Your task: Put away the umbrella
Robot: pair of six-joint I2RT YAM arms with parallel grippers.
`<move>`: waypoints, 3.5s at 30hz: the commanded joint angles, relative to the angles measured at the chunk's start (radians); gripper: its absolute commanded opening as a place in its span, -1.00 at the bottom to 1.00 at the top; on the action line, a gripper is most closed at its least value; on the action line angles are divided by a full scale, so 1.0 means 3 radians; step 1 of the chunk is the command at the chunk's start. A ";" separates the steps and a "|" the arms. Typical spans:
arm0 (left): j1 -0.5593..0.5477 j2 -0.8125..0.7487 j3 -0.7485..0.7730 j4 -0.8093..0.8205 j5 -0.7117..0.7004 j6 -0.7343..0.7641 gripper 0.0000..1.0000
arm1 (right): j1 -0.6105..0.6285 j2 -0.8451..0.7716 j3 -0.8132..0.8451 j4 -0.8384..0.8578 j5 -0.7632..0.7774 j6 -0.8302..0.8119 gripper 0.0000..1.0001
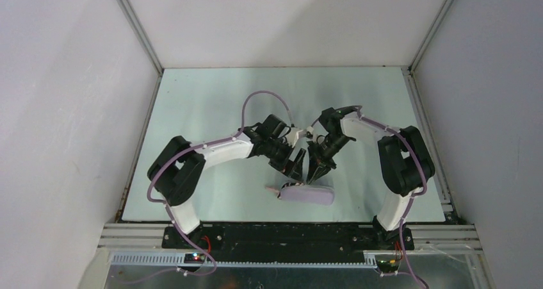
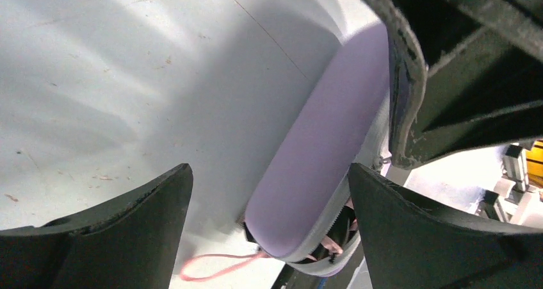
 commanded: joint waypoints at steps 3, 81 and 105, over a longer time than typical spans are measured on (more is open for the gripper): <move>0.0083 -0.0359 -0.0249 0.0150 0.0297 -0.0132 0.90 | 0.0042 -0.0011 0.0245 -0.0247 -0.0086 -0.0074 -1.00; -0.0451 -0.0564 -0.0699 0.0282 -0.0708 -0.0546 -0.53 | 0.0724 -0.0897 -0.0597 0.1550 0.1057 0.0745 -0.89; -0.0409 -0.0702 -0.0481 0.0211 -0.0501 -0.0606 0.34 | 0.0760 -0.0921 -0.0599 0.1413 0.0928 0.0714 -1.00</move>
